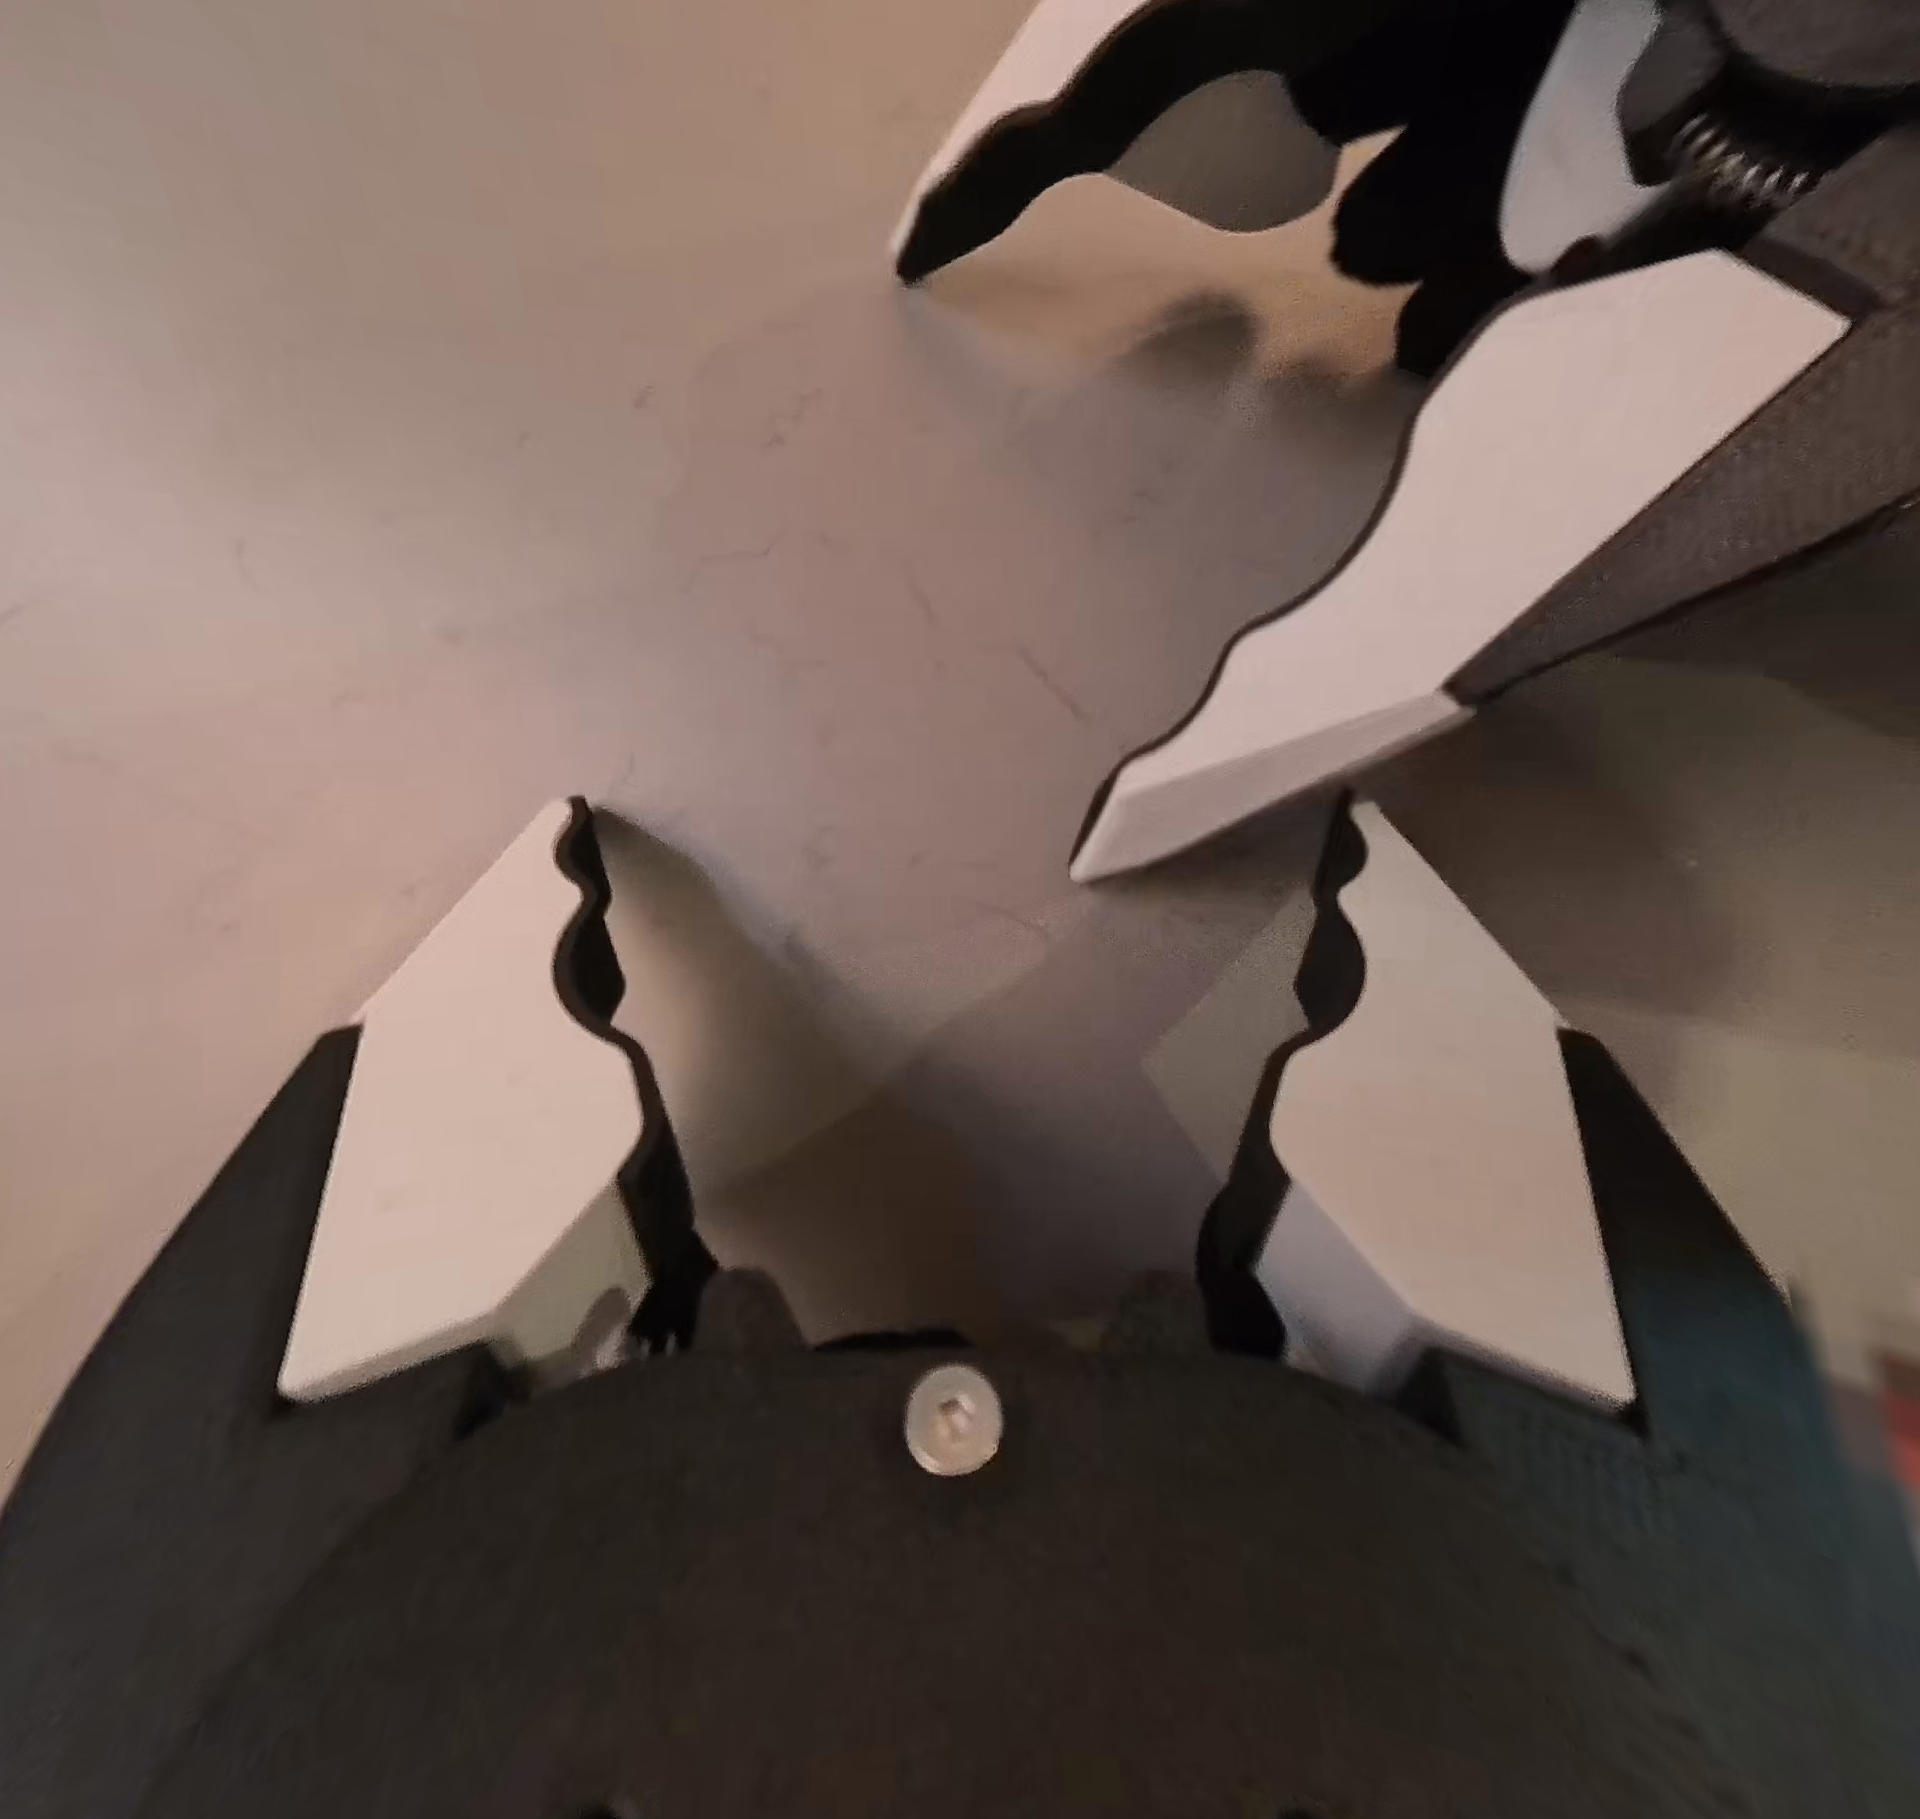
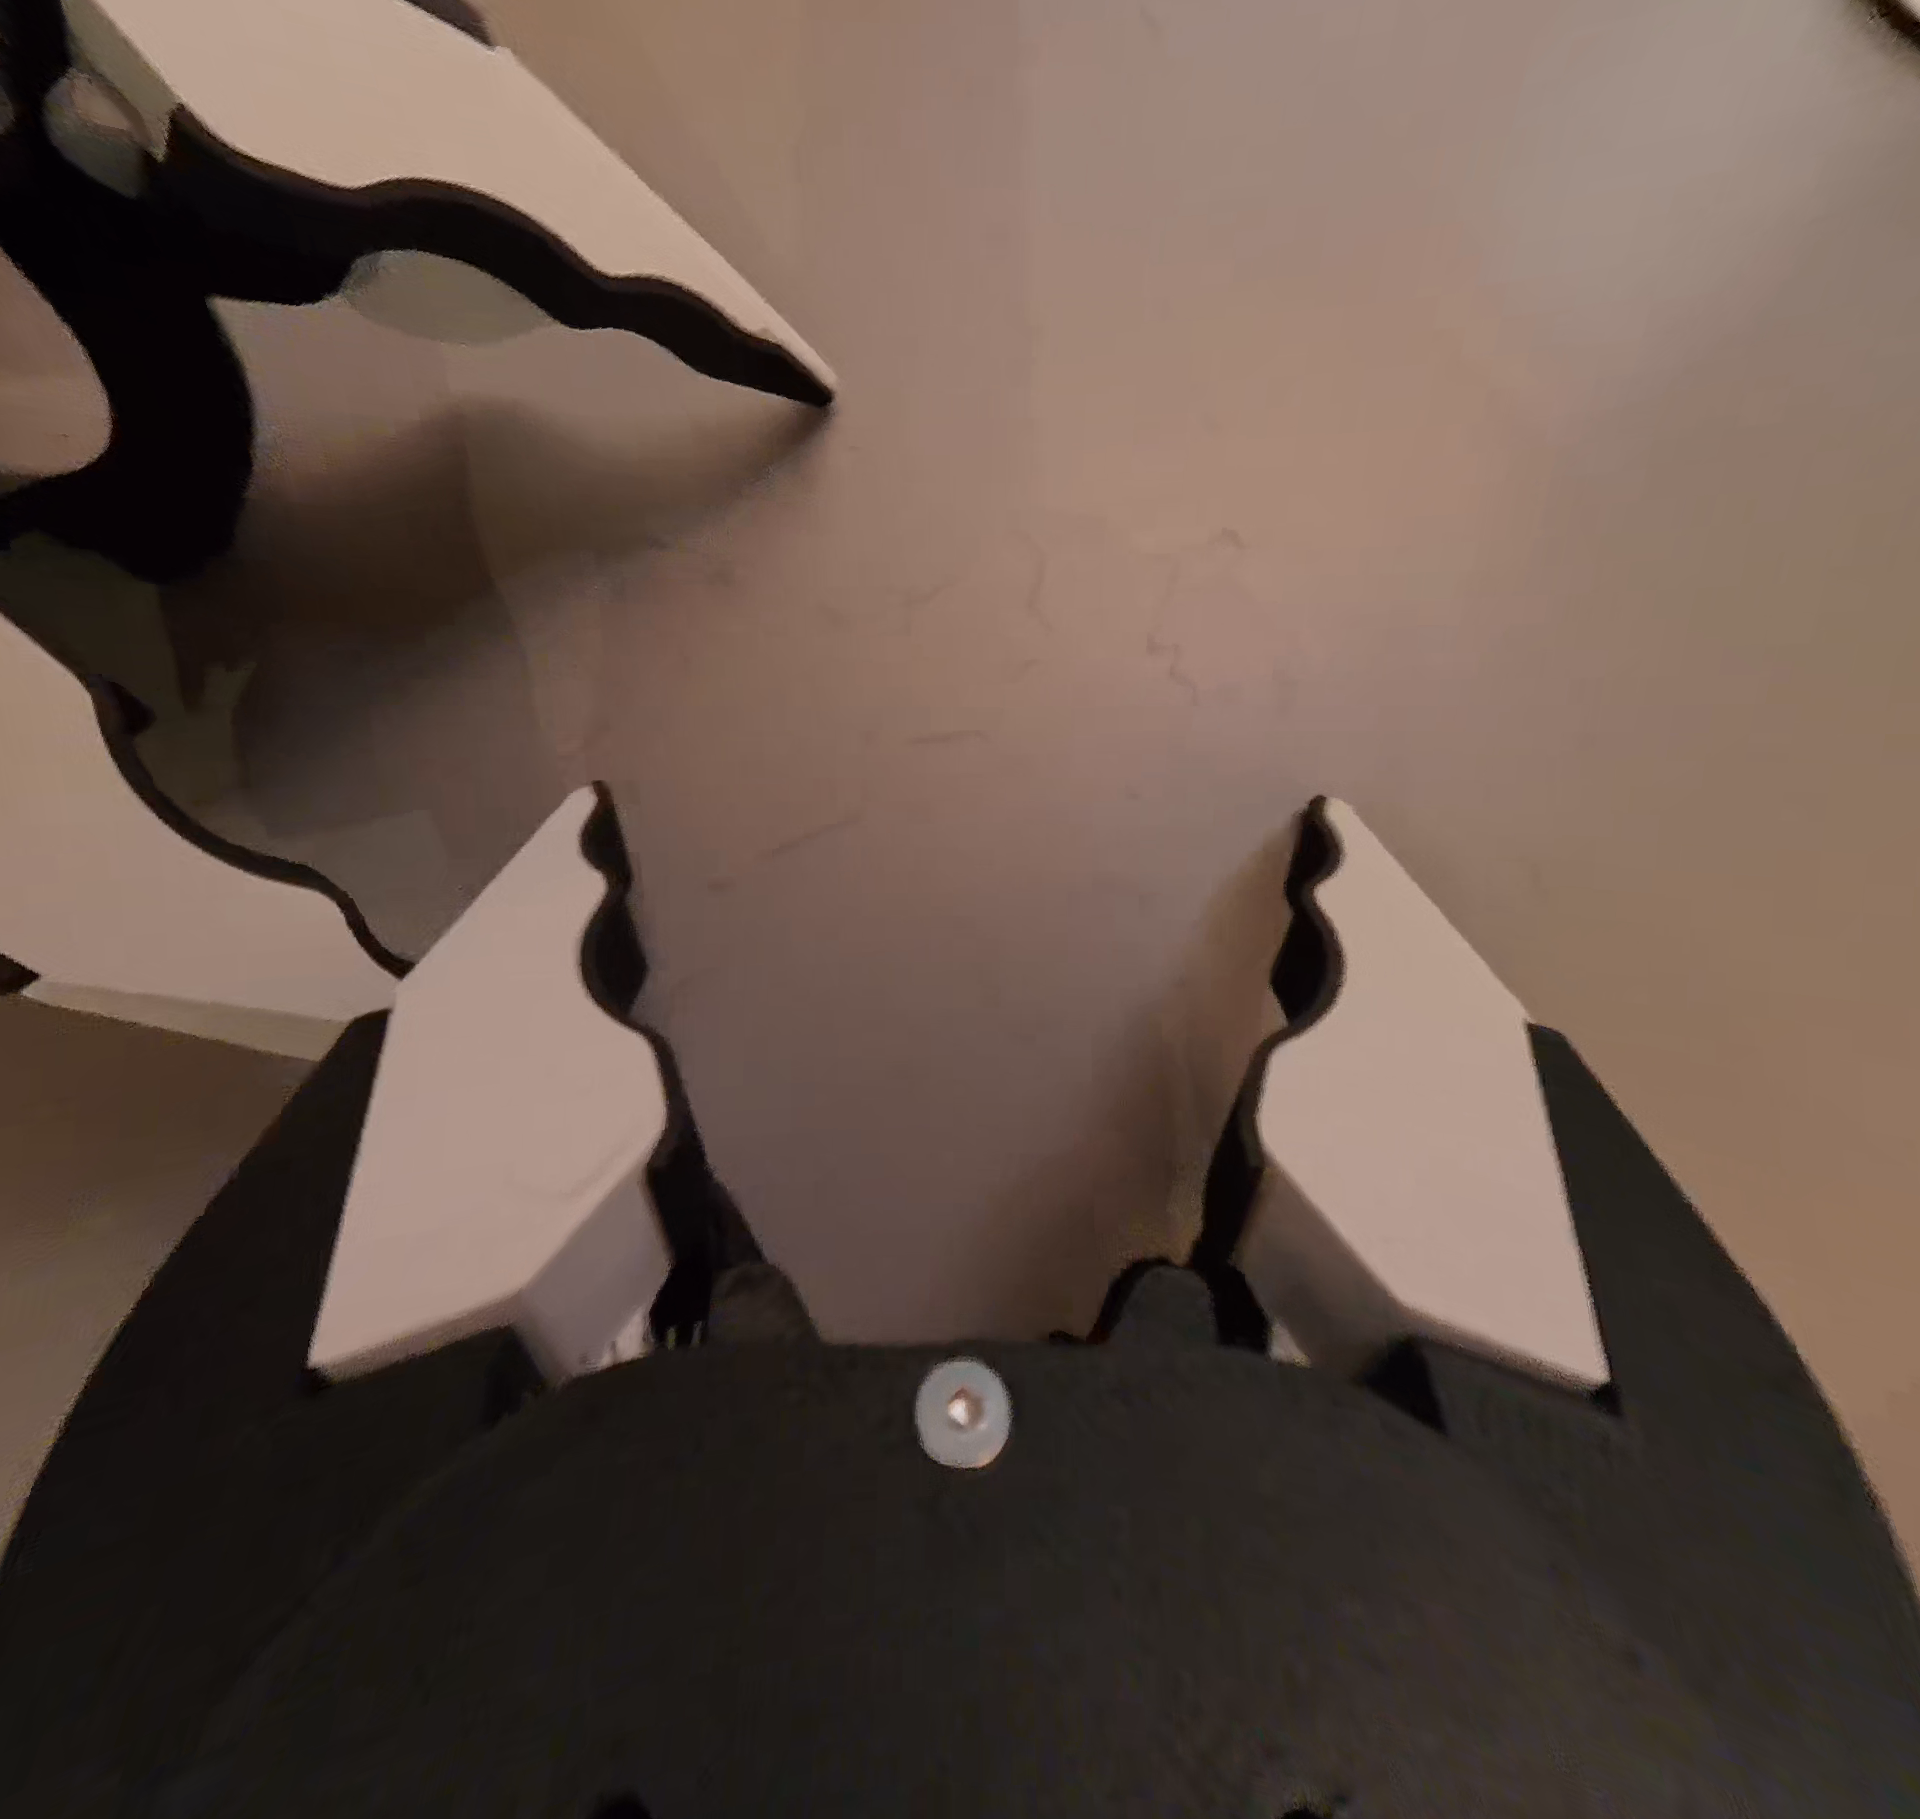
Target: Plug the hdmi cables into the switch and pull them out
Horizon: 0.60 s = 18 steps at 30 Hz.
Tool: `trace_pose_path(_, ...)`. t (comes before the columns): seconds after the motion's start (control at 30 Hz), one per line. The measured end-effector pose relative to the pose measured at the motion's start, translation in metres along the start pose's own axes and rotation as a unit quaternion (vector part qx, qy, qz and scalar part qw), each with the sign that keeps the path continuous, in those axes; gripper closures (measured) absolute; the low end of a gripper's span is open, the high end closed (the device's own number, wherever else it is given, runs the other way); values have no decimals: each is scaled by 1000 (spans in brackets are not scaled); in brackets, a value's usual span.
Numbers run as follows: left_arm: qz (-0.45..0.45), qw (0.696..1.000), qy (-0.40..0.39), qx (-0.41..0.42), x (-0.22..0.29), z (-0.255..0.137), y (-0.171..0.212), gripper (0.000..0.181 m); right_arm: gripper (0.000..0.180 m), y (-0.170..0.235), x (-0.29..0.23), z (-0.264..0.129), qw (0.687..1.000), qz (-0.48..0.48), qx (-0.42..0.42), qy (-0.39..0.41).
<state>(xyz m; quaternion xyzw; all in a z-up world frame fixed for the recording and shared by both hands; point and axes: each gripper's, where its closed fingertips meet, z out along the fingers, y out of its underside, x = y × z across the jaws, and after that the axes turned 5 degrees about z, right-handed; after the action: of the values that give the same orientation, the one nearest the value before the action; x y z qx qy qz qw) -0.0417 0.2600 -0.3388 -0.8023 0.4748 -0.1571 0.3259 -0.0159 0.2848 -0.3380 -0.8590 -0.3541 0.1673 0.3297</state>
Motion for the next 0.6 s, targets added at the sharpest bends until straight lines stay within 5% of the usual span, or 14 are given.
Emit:
trace_pose_path(0.13,-4,1000,-15,-6,-9,-4,0,68,63,4,11,-7,1000,-4,1,11)
trace_pose_path(0.6,13,1000,12,15,-14,1,-3,62,39,6,21,-3,1000,13,2,11)
